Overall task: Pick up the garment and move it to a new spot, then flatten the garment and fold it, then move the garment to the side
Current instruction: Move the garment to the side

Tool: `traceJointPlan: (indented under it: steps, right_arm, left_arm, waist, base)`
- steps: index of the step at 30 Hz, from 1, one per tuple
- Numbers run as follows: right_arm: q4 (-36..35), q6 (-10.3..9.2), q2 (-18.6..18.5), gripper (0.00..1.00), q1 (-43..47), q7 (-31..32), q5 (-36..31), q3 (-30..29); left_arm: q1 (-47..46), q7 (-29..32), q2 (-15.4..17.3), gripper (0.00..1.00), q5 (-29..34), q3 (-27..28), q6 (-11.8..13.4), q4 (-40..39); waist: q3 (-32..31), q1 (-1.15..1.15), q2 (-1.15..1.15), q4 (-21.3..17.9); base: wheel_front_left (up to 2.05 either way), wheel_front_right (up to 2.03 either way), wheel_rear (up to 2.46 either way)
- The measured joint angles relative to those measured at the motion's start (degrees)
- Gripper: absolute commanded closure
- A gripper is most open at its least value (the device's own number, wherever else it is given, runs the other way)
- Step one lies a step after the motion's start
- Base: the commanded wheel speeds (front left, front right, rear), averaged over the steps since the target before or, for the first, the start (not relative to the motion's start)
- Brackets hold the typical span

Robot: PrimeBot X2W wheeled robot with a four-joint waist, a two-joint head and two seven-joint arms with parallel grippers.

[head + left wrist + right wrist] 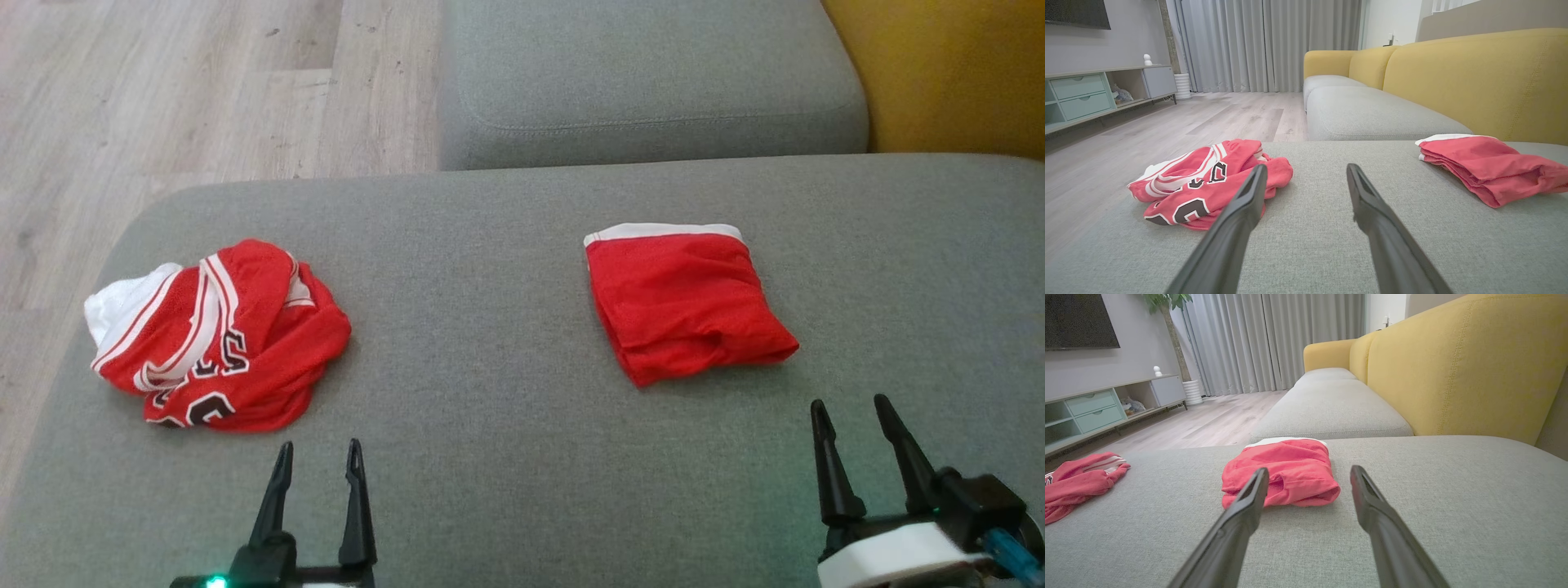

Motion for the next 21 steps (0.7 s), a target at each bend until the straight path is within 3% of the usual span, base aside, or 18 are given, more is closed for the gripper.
traceJointPlan:
  steps: [10,13,18,21]
  right_arm:
    - [5.4,0.00,-0.8,0.00,-4.7,0.0,4.4,-0.5]
    - [9.5,0.00,-3.7,0.00,-12.2,0.9,7.8,0.0]
    - [14.7,0.00,-9.9,0.00,-26.2,9.9,14.1,1.8]
    - [16.5,0.00,-11.8,0.00,-30.1,13.5,16.5,2.7]
  left_arm:
    - [-0.5,0.0,0.0,0.00,0.0,-0.2,0.1,-1.1]
    - [-2.2,0.0,0.0,0.00,0.0,-0.5,0.3,-2.1]
    - [-7.4,0.0,-0.1,0.00,0.0,-2.3,0.5,-3.2]
    - [-8.8,0.0,-0.2,0.00,0.0,-2.6,0.5,-3.5]
  waist:
    - [3.8,0.00,0.00,0.0]
    - [6.3,0.00,0.00,0.1]
    - [11.0,0.03,0.00,0.9]
    - [12.8,0.02,0.00,1.4]
  base:
    - [0.00,0.00,0.00]
    - [0.00,0.00,0.00]
    - [0.00,0.00,0.00]
    - [0.00,0.00,0.00]
